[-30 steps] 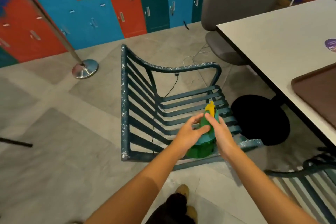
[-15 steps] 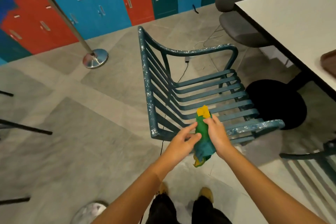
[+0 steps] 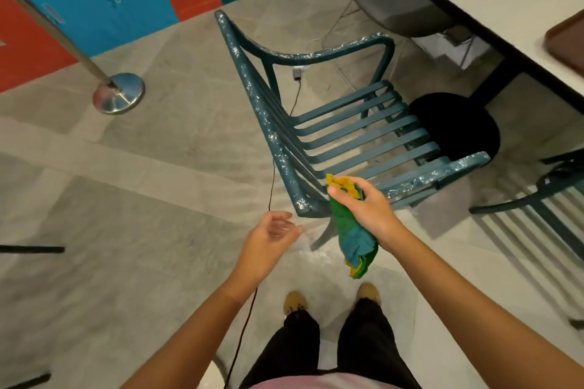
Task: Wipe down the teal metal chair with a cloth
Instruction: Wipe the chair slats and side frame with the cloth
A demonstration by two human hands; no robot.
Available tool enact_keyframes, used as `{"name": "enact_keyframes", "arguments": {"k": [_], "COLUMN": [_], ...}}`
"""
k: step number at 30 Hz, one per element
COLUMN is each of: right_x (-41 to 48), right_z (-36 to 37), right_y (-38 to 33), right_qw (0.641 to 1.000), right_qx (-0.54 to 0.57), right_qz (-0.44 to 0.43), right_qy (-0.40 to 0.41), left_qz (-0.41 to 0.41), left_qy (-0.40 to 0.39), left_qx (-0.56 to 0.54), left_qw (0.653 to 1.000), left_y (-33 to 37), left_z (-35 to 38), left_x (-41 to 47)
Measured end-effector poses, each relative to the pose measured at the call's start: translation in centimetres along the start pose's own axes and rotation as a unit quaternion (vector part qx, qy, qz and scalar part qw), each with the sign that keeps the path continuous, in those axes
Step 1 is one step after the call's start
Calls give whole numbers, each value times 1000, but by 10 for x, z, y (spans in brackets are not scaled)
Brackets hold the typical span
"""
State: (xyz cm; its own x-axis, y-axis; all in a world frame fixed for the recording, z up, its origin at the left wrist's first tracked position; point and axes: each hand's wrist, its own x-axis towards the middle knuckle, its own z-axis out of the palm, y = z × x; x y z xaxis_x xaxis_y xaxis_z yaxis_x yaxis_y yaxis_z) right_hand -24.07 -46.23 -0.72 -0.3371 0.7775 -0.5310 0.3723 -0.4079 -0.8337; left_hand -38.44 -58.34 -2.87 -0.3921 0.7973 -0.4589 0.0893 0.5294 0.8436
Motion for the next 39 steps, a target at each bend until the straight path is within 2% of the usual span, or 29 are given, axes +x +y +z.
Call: {"name": "enact_keyframes", "arguments": {"k": [5, 8, 12, 15, 21, 24, 29, 33, 39], "right_x": [-10, -13, -5, 4, 12, -3, -18, -7, -7], "right_z": [13, 28, 39, 36, 22, 20, 36, 31, 16], "right_y": [3, 13, 21, 26, 23, 9, 10, 21, 18], "right_qw": [996, 990, 976, 973, 981, 980, 959, 958, 967], "right_qx": [-12, -25, -84, -123, -153, -116, -168, -181, -156], "right_qz": [-88, -136, -195, -191, -120, -157, -228, -222, -199], "right_qy": [26, 9, 39, 46, 24, 30, -21, -6, -43], "left_qz": [81, 102, 119, 118, 106, 106, 113, 102, 98], "left_qy": [-4, -2, 4, 8, 5, 9, 9, 12, 23], "left_qx": [-13, -27, -25, -32, -41, -42, -31, -26, -44], "left_qw": [997, 994, 993, 992, 994, 993, 993, 994, 994], "left_y": [8, 10, 10, 10, 10, 10, 10, 11, 15], "left_z": [3, 5, 5, 8, 9, 8, 9, 10, 13], "left_x": [8, 11, 12, 11, 7, 7, 5, 4, 0]}}
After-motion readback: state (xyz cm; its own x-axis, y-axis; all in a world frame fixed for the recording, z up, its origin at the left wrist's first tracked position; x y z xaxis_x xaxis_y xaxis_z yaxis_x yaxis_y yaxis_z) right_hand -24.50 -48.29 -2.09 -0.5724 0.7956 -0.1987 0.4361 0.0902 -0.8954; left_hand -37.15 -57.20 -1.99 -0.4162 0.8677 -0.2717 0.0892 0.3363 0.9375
